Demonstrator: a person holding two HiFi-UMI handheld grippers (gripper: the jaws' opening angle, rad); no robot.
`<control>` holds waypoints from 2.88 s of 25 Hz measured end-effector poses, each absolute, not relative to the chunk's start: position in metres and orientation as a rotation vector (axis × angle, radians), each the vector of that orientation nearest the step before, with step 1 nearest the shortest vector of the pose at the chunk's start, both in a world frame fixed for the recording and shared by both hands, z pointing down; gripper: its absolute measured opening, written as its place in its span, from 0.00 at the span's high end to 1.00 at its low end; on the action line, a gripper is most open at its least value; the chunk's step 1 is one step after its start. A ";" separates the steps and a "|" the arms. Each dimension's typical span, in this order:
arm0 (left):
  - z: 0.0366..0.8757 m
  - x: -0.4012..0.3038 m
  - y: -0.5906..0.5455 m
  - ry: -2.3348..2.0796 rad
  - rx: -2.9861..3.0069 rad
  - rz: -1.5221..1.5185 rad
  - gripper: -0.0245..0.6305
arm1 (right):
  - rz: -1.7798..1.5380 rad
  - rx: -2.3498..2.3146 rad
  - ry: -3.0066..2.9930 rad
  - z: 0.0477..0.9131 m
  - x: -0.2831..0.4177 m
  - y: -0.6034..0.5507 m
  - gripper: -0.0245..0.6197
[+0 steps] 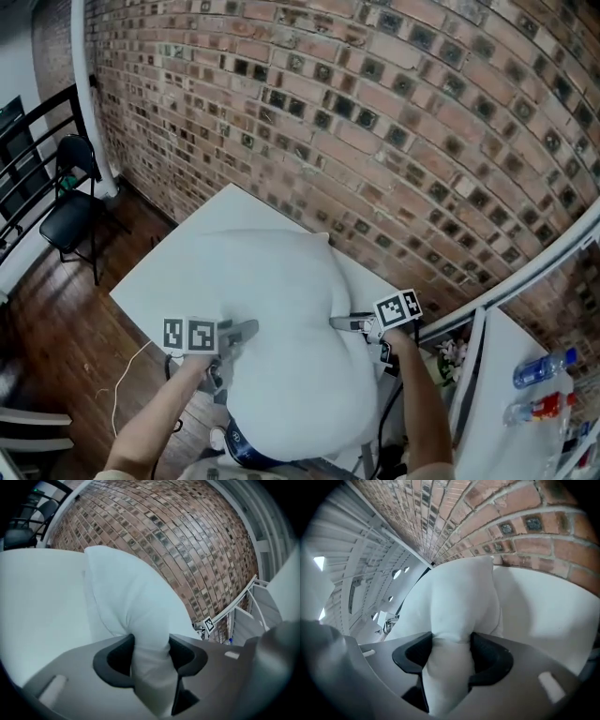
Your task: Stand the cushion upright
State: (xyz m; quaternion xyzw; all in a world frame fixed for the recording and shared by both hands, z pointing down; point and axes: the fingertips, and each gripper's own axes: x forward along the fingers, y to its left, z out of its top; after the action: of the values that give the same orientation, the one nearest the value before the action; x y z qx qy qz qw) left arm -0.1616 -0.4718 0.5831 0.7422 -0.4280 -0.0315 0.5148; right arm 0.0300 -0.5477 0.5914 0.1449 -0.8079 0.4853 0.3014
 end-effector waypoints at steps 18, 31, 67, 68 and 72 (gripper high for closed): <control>0.489 -0.196 -0.483 -1.182 2.091 -0.009 0.87 | 0.792 0.933 -2.290 0.499 0.018 -0.530 0.88; 0.400 -0.207 -0.526 -1.346 2.405 -0.087 0.85 | 0.366 1.444 -2.384 0.403 0.016 -0.521 0.88; 0.291 -0.168 -0.657 -1.541 2.953 -0.631 0.86 | -0.776 2.117 -2.242 0.295 0.040 -0.589 0.89; 0.293 -0.166 -0.663 -1.545 2.961 -0.622 0.85 | -0.782 2.116 -2.235 0.297 0.040 -0.595 0.89; 0.320 -0.158 -0.689 -1.587 2.998 -0.483 0.84 | -0.746 2.118 -2.214 0.319 0.040 -0.620 0.87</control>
State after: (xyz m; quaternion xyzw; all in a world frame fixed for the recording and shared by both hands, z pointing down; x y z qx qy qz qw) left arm -0.1578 -0.6886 0.3202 0.8662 -0.4584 -0.1396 -0.1419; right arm 0.0399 -0.6198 0.3192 0.6716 -0.7020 -0.2367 -0.0058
